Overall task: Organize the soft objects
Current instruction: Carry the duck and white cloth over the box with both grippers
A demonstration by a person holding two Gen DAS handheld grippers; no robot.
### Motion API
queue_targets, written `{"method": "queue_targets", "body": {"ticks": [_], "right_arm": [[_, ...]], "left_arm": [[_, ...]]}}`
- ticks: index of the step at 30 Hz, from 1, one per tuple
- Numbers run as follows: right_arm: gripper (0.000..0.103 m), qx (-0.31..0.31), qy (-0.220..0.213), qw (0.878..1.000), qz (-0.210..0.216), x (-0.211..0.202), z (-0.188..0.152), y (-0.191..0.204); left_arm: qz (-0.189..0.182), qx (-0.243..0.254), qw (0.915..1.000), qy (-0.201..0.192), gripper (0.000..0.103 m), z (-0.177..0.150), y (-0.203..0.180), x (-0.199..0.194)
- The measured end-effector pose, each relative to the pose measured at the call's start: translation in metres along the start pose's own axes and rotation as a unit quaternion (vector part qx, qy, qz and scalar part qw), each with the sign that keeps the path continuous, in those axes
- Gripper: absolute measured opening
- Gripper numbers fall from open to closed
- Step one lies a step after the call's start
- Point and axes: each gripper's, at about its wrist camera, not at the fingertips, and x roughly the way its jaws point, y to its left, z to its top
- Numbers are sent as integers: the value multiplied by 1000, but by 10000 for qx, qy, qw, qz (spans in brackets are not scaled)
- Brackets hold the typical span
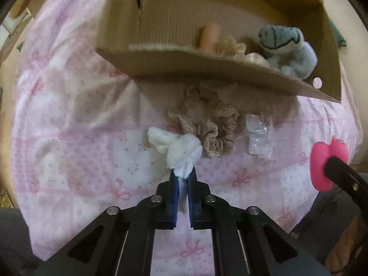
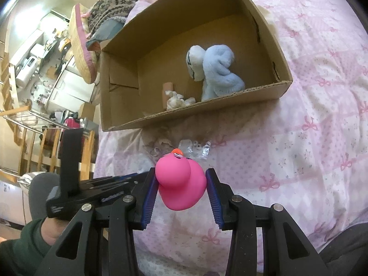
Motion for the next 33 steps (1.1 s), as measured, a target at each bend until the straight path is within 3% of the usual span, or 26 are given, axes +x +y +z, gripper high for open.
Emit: {"method": "queue_targets", "body": {"ticks": [6,11,18,25,30,33], "right_arm": [[44,8,-37,10000,-62,-1,0,-1],[44,-13,-27,10000,-67,0,0,0],[44,-40,-34,9999,-118,-2,-2,2],[44,-118,-237,9996,114,-28,6,15],[44,-335,-552,9976,256,-46,27,24],[44,-433,-789,9956,260,-53,46,27]], "left_arm": [[-125,-163,9993,-301,6,-10,9,-27],[24,-385,9980,-493,6,-20,13,-40],[314,-374,9966,-668,6,-9,19,-51],[449,-217,9877,-1479,6,-12,5,-111],[601,127,9739,-2186,6,12,-17,-140],[668,335,9678,-2406,6,32,-29,-147]]}}
